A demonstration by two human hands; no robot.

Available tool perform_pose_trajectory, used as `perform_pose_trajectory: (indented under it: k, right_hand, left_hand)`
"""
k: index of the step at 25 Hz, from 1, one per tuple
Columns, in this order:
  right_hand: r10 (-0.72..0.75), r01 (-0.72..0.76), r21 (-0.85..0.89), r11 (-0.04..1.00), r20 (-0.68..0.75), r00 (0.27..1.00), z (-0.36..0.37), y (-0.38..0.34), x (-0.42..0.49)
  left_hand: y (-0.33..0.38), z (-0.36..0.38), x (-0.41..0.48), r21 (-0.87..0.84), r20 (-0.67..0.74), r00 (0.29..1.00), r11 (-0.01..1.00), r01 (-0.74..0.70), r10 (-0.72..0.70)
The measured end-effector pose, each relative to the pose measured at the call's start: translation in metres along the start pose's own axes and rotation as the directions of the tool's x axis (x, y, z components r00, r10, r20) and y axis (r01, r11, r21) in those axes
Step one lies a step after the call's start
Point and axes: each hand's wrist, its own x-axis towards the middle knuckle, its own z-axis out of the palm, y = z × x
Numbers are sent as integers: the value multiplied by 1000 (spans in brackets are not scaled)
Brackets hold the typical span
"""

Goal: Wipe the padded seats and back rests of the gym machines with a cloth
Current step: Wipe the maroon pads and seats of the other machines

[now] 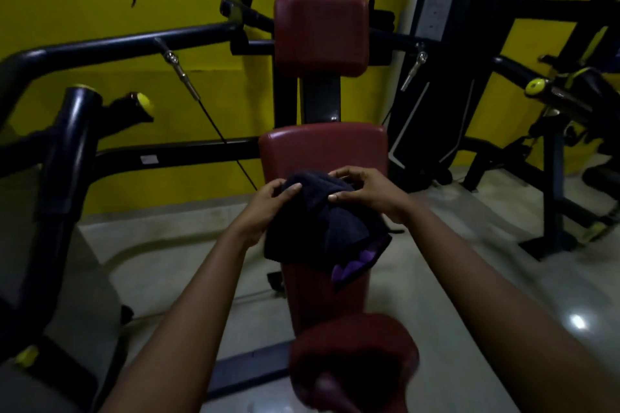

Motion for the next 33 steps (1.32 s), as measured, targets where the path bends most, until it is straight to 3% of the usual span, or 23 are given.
perform_pose_trajectory:
  k: [2, 4, 6, 9, 11, 13, 14, 15, 16, 17, 18, 20, 21, 24, 26, 28, 31, 33]
  right_hand:
    - [112, -105, -117, 988, 58, 992, 5, 9, -32]
    - [240, -220, -128, 967, 172, 956, 7, 16, -60]
    - [312, -293, -123, 948, 194, 930, 7, 22, -82]
    - [334, -307, -199, 931, 116, 936, 8, 35, -103]
    - [339, -322, -179, 930, 71, 938, 12, 39, -108]
    - [309, -309, -139, 941, -21, 951, 12, 37, -110]
    - [277, -287, -124, 950, -89, 957, 13, 34, -111]
    - [240, -259, -110, 960, -162, 957, 14, 31, -112]
    - [201, -227, -98, 969, -222, 954, 18, 29, -116]
    - [155, -185, -95, 978, -261, 953, 24, 29, -121]
    - [106, -143, -117, 983, -278, 955, 34, 30, -126]
    - [36, -86, -200, 976, -243, 969, 53, 38, -137]
    - [16, -63, -213, 975, -213, 977, 57, 43, -142]
    - [-85, 56, -138, 989, -218, 972, 39, 58, -151]
    - [-248, 190, -254, 948, -218, 944, 21, 72, -152]
    - [-375, 299, -400, 866, -124, 919, 10, 88, -150]
    - [-544, 442, -579, 685, -4, 839, 1, 99, -135]
    - [-592, 507, -613, 606, 78, 802, 2, 100, -119]
  left_hand:
    - [-8, 0, -33, 99, 34, 999, 995, 7, -11]
    - [-9, 0, -60, 214, 185, 983, 976, -34, -6]
    - [-4, 1, -80, 348, 354, 935, 932, -107, -25]
    - [2, 9, -95, 606, 527, 844, 742, -288, -102]
    - [-1, 23, -97, 774, 488, 857, 535, -338, -164]
    - [-11, 39, -97, 897, 346, 925, 342, -278, -155]
    - [-18, 47, -97, 918, 269, 955, 331, -217, -121]
    - [-26, 55, -94, 897, 178, 980, 424, -125, -88]
    - [-34, 65, -93, 778, 70, 994, 628, -1, -85]
    - [-39, 79, -93, 520, -41, 991, 844, 131, -129]
    - [-41, 93, -94, 183, -131, 970, 956, 228, -206]
    - [-39, 119, -100, -347, -185, 906, 888, 303, -381]
    - [-39, 127, -102, -455, -184, 889, 838, 301, -419]
    - [-43, 141, -105, -450, -223, 894, 855, 260, -389]
    - [-44, 141, -99, -425, -276, 879, 870, 251, -389]
    - [-35, 137, -91, -389, -258, 881, 877, 281, -396]
    - [-18, 122, -78, -226, -191, 941, 946, 235, -279]
    - [-10, 113, -63, -178, -133, 958, 957, 230, -255]
